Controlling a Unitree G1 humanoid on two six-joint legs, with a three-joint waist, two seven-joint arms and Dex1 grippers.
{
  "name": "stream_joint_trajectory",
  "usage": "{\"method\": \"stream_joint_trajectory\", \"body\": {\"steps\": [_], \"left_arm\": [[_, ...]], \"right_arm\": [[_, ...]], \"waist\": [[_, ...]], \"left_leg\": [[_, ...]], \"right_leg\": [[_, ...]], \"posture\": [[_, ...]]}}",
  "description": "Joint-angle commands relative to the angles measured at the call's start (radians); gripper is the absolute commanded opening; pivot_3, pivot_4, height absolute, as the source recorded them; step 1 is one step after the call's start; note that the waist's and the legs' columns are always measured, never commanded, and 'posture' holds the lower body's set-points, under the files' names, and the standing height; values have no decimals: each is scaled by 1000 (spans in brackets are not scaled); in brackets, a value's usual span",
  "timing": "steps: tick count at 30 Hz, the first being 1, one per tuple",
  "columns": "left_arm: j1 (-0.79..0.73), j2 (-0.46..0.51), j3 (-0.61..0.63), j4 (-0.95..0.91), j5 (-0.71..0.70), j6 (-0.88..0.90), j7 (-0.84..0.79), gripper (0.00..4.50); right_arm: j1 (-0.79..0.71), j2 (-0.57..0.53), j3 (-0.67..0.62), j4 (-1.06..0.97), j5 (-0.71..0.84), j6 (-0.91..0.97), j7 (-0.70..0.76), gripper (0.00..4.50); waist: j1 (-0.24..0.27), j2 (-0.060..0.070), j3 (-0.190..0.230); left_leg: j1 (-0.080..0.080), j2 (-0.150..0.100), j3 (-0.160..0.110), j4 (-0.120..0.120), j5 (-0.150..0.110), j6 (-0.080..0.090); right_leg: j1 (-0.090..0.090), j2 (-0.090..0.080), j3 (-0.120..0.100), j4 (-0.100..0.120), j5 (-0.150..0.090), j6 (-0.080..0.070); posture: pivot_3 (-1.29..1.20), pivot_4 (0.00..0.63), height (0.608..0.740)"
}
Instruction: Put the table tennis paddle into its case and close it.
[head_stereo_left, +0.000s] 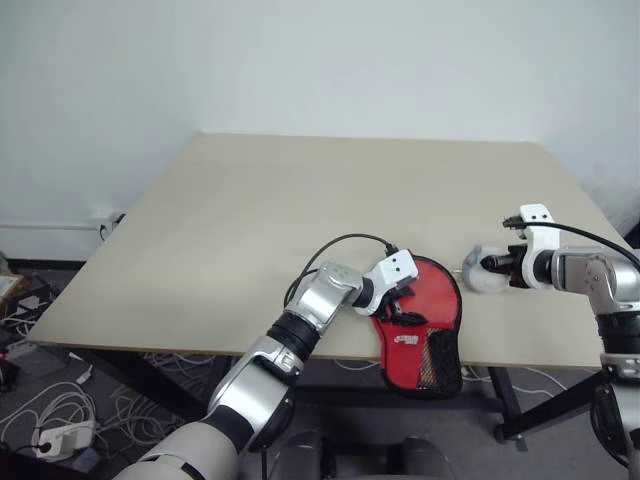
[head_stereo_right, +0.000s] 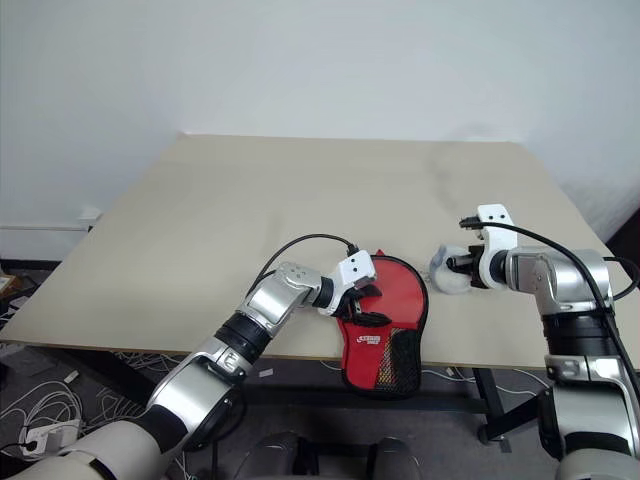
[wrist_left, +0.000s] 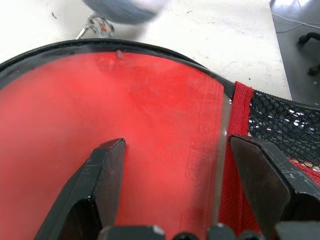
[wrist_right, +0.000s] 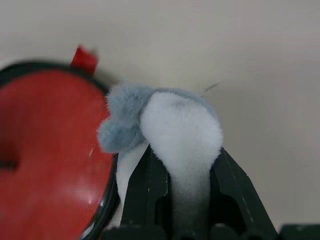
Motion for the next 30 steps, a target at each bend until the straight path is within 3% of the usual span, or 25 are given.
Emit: {"method": "stream_joint_trajectory", "body": {"steps": [1,16,25,30], "left_arm": [[14,11,-26,86,22,45,-2,3549],[-14,-12,-32,144,33,4,3,3549],[-27,-28,-32,178,35,-18,5,3549],[-33,-38,-31,193,36,-28,7,3549]], "right_arm": [[61,-68,-5,-175,40,-28,91,378],[340,-291,-123,-301,80,-162,301,378],[537,-376,-299,-501,256,-248,577,378],[626,-442,-283,-544,240,-302,671,378]], "waist": [[1,0,0],[11,-2,0],[12,-4,1],[16,-5,2]], "left_leg": [[0,-1,0,0,0,0],[0,-3,-2,4,-3,4],[0,-4,-4,7,-5,7],[0,-5,-6,7,-5,8]], "right_leg": [[0,-1,-1,0,-1,1],[3,-4,-3,0,-5,7],[6,-5,-4,-1,-6,9],[7,-7,-5,-2,-6,10]], "posture": [[0,0,724],[0,0,724],[0,0,724],[0,0,724]]}}
